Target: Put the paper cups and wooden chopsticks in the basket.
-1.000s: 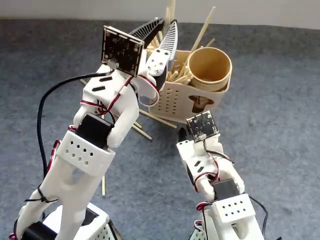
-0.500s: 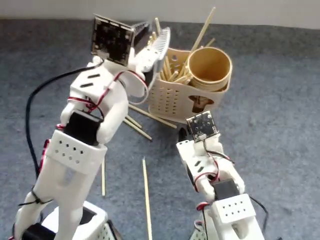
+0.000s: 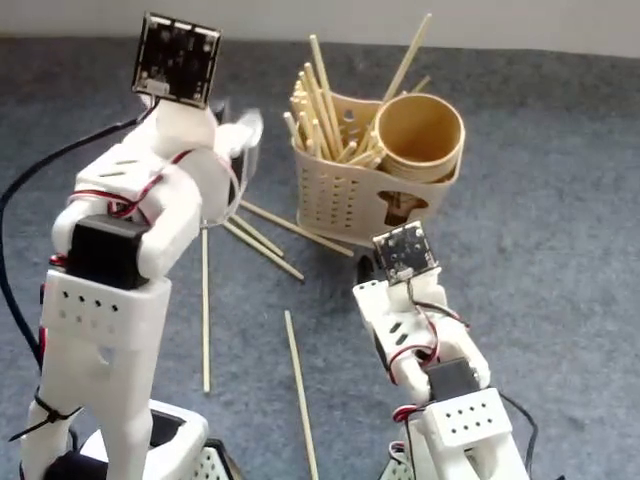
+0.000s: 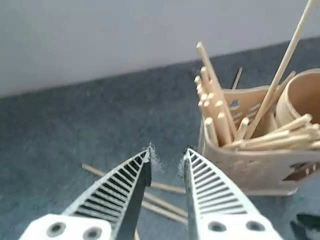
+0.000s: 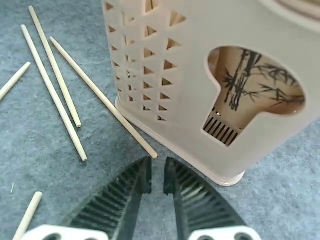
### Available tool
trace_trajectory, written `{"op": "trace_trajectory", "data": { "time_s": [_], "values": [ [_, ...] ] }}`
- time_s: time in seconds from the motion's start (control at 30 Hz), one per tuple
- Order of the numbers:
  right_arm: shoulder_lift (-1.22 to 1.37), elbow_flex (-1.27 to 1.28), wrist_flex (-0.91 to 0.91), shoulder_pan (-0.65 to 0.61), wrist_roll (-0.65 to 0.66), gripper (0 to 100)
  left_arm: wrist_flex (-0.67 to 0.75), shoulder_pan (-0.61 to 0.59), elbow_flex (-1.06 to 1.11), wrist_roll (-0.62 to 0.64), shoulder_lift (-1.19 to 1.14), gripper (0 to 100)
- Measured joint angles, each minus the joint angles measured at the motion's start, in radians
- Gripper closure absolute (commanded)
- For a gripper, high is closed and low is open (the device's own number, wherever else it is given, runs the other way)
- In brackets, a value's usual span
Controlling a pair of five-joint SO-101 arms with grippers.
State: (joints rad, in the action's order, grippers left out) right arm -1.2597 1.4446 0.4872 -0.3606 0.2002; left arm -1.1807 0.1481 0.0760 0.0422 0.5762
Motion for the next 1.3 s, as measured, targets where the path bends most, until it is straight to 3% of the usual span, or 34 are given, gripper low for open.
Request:
{"op": "trace_trajectory", "data": {
  "time_s": [0.17,0.47,0.9,1.1,1.3],
  "values": [
    [0.0,0.0,0.0,0.0,0.0,94.0,-0.18,-0.066,0.026,-0.081,0.002,89],
    [0.0,0.0,0.0,0.0,0.0,94.0,-0.193,-0.166,0.339,-0.124,0.0,89],
    [0.0,0.0,0.0,0.0,0.0,94.0,0.031,-0.25,0.658,-0.166,0.0,89],
    [0.0,0.0,0.0,0.0,0.0,94.0,0.109,-0.25,0.657,-0.167,-0.144,89],
    [0.0,0.0,0.0,0.0,0.0,94.0,0.132,-0.25,0.503,-0.166,-0.428,89]
  ]
}}
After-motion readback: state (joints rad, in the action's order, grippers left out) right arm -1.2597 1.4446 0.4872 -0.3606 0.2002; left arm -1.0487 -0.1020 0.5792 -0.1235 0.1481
